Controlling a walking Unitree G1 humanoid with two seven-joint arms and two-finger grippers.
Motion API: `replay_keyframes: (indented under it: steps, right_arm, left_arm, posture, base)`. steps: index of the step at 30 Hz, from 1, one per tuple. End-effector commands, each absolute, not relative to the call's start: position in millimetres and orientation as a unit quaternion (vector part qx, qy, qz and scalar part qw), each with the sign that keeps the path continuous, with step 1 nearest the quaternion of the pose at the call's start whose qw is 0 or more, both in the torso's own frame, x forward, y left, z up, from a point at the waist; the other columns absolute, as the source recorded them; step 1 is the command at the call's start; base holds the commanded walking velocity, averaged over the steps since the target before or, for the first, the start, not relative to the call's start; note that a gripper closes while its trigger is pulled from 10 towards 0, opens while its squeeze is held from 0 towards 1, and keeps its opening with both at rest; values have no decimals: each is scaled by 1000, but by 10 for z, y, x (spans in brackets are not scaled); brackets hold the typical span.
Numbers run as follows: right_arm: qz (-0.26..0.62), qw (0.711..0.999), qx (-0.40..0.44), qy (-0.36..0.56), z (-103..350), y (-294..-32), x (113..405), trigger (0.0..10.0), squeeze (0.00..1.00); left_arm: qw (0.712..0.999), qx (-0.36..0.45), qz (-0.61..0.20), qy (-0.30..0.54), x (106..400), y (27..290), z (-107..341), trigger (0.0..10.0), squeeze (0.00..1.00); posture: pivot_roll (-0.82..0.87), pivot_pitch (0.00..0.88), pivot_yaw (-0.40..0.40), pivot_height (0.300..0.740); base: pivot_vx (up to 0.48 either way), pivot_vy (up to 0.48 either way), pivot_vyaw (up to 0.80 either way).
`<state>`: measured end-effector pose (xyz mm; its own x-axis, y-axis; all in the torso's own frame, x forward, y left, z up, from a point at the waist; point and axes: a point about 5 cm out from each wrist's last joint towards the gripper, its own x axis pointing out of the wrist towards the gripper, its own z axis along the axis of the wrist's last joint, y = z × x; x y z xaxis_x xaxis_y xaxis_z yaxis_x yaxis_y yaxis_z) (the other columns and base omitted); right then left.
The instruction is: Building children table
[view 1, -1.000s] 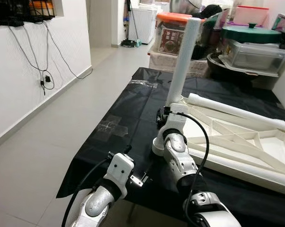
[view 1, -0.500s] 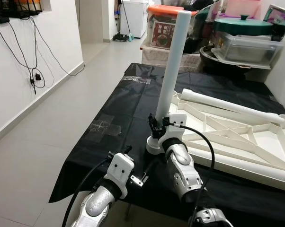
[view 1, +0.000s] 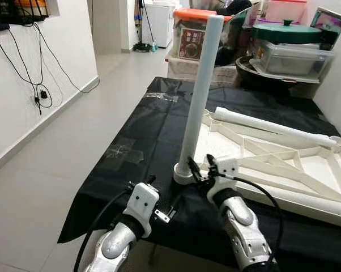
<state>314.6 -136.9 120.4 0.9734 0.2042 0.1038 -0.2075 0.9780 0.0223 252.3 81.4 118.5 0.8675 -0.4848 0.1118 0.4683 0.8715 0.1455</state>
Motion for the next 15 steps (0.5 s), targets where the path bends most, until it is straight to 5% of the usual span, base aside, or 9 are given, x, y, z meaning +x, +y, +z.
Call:
replay_keyframes:
  steps: [1,5,15]
  right_arm:
    - [83,995,13,-59,1209,-1434,3141,10000,0]
    - [62,996,14,-59,1201,-1479,3143,10000,0]
    - [21,999,16,-26,1108,-1537,3081,10000,0]
  left_arm:
    - [966,55,-245,-61,2522,810,1157,10000,0]
    - [968,58,-240,-56,2530,822,1144,10000,0]
    - [971,63,-228,-31,2561,836,1071,10000,0]
  posture:
    - [120,0,-75,740]
    - [119,0,-73,740]
    - [108,0,-73,740]
  base:
    - [0,0,0]
    - [0,0,0]
    - [0,-473,0]
